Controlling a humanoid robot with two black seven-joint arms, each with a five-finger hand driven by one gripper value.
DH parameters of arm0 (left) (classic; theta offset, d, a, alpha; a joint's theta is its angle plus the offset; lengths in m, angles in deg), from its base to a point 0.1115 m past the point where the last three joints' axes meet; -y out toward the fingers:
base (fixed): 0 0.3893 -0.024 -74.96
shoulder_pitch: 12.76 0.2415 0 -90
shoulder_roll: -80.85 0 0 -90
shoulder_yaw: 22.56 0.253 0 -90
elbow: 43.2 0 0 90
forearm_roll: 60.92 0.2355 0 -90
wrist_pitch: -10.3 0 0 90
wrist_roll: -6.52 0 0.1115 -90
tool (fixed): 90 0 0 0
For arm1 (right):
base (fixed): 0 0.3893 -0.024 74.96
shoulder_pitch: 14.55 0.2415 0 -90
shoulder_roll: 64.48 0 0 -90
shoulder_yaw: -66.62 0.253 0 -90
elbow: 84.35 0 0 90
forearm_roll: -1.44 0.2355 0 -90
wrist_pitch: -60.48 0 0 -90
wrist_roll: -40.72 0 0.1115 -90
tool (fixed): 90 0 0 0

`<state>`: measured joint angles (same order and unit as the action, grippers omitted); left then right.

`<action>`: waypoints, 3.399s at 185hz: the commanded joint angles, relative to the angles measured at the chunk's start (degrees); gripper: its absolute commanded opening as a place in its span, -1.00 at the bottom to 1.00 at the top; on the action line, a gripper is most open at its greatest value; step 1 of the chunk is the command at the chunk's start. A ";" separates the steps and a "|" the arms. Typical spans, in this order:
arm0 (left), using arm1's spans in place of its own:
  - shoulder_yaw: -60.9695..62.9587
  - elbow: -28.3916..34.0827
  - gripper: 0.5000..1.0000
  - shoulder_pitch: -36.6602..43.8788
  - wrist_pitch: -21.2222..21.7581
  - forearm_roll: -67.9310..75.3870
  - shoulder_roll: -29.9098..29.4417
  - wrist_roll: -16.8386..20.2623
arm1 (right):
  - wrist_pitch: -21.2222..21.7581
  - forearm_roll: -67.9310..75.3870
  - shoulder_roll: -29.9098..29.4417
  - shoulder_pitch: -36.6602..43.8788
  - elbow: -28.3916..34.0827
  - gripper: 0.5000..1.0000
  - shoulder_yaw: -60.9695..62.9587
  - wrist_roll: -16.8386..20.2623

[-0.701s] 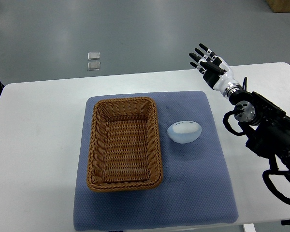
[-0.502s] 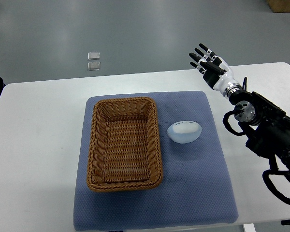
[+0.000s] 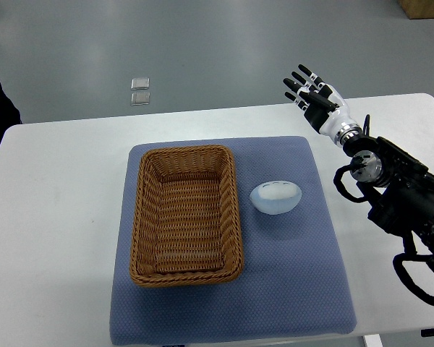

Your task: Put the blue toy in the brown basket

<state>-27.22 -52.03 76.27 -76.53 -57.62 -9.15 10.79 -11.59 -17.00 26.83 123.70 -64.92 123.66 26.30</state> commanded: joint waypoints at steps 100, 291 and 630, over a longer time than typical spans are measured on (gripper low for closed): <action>0.01 0.40 1.00 0.00 0.00 0.04 0.00 0.03 | -0.09 -0.01 0.54 -0.17 1.14 0.63 0.00 0.01; 0.01 0.49 1.00 -0.17 0.00 0.04 0.00 -0.05 | -5.01 -23.83 28.40 6.33 37.09 0.63 -25.40 0.71; 0.01 0.49 1.00 -0.17 0.00 0.04 0.00 -0.05 | 8.96 -60.66 28.49 11.16 53.79 0.60 -44.12 17.68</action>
<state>-27.21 -51.55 76.07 -76.56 -57.60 -9.15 10.75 -2.60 -77.53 55.73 135.18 -11.13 79.62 43.72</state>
